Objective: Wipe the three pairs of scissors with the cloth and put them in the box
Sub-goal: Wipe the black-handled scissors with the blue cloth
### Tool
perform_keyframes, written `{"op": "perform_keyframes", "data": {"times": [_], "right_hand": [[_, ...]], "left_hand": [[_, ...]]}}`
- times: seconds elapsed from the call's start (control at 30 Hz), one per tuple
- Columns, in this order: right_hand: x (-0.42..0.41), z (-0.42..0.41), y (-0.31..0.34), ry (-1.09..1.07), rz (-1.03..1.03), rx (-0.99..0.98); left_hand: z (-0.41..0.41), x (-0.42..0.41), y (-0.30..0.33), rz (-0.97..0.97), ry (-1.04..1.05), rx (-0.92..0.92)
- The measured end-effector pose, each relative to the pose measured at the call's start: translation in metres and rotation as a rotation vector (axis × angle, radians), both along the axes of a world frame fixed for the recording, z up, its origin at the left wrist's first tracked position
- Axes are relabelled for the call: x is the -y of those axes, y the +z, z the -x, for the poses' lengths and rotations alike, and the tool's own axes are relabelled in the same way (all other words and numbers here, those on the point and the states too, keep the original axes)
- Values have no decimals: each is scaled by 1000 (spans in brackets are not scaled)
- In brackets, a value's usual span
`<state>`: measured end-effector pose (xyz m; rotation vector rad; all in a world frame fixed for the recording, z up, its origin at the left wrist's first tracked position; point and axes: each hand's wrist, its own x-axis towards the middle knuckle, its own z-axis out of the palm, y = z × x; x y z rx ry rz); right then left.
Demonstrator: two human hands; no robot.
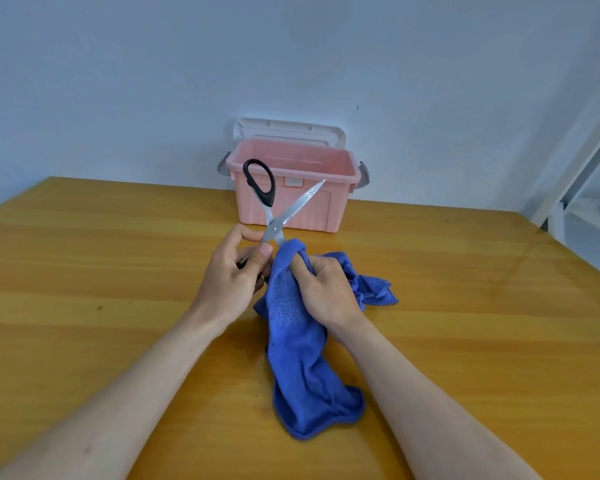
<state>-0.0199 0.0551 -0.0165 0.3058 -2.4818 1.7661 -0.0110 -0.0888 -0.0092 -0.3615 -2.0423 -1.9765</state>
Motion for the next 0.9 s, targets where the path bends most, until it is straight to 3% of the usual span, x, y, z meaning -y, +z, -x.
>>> {"op": "perform_keyframes", "data": {"times": [0.4, 0.73, 0.9], "right_hand": [[-4, 2, 1, 129, 40, 77], [1, 0, -3, 51, 179, 65], [-3, 1, -1, 106, 216, 86]], "left_hand": [[2, 7, 7, -173, 99, -44], [-2, -1, -1, -42, 4, -5], [-3, 1, 7, -75, 23, -78]]}}
